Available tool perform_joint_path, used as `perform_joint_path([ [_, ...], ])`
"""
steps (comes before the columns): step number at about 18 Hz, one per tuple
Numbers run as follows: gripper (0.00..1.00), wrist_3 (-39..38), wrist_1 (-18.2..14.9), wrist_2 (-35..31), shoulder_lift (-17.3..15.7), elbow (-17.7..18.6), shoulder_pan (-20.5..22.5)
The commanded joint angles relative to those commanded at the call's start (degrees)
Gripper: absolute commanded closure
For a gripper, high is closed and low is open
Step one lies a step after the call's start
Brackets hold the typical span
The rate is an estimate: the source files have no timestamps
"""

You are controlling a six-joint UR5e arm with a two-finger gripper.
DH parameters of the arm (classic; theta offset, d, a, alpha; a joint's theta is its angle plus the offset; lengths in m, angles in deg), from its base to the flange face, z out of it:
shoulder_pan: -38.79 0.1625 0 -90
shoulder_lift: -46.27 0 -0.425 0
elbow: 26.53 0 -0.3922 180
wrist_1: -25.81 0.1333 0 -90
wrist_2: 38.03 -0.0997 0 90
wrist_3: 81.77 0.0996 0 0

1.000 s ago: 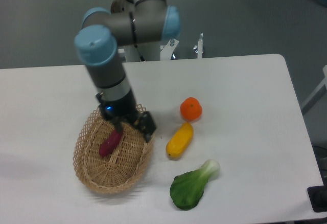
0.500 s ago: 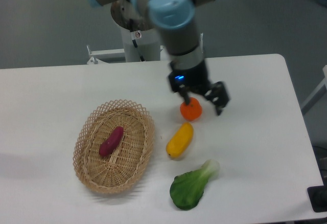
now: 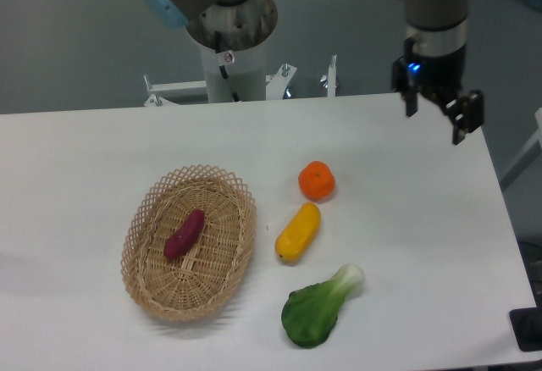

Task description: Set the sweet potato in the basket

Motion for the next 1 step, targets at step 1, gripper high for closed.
perform_joint_path([
  [1,0.00,0.0,0.0,0.1,-0.1,0.1,0.1],
])
